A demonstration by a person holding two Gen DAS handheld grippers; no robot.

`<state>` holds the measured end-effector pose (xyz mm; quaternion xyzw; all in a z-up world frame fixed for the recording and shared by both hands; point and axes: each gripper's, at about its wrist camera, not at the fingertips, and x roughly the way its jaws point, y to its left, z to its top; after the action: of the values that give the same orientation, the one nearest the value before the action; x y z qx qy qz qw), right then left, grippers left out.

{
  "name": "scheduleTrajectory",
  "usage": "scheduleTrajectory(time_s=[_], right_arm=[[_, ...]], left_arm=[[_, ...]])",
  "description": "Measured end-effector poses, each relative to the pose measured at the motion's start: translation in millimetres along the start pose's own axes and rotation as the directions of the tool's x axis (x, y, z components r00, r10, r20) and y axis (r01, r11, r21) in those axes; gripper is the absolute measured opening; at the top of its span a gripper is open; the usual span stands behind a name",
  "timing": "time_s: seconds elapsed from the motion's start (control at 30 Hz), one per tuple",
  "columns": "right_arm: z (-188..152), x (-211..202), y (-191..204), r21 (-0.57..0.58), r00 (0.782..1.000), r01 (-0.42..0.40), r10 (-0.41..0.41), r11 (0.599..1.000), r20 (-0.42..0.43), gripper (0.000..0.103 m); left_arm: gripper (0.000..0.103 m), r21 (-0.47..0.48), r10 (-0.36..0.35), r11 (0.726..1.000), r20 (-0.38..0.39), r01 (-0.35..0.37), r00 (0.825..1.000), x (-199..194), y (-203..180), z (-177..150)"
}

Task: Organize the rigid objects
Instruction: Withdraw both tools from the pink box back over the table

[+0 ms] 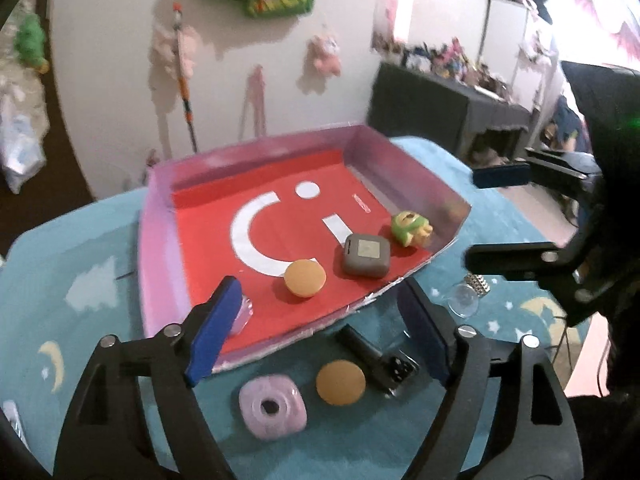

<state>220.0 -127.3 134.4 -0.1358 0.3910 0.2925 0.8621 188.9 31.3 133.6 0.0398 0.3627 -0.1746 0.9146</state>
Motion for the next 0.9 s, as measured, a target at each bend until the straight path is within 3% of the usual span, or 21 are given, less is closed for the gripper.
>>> scheduleTrajectory(time_s=[0.13,0.4,0.47,0.6,0.73,0.9], right_arm=[[-15,-37,14,0.052,0.996,0.011,-0.015,0.999,0.084,0.1],[-54,-83,51,0.123,0.973,0.075,-0.1,0.99,0.208,0.103],[-67,-86,59,0.143,0.97,0.075,-0.106,0.987,0.218,0.103],[-97,-87,76,0.171,0.952,0.161,-0.199,0.972,0.231,0.103],[-130,-83,79,0.245,0.947,0.137,-0.2,0.96,0.253,0.103],[-158,-72,80,0.292,0.929,0.172,-0.254,0.941,0.271,0.103]], left_arm=[[0.083,-0.033,0.06,0.998,0.062,-0.058,0.996,-29,-10,-14],[0.092,-0.108,0.109,0.99,0.147,-0.094,0.983,-63,-35,-59],[0.092,-0.115,0.116,0.988,0.158,-0.098,0.981,-68,-43,-71],[0.092,-0.15,0.14,0.982,0.191,-0.112,0.972,-76,-51,-97],[0.092,-0.182,0.195,0.97,0.202,-0.159,0.96,-73,-57,-120],[0.092,-0.21,0.222,0.961,0.204,-0.179,0.953,-64,-55,-139]])
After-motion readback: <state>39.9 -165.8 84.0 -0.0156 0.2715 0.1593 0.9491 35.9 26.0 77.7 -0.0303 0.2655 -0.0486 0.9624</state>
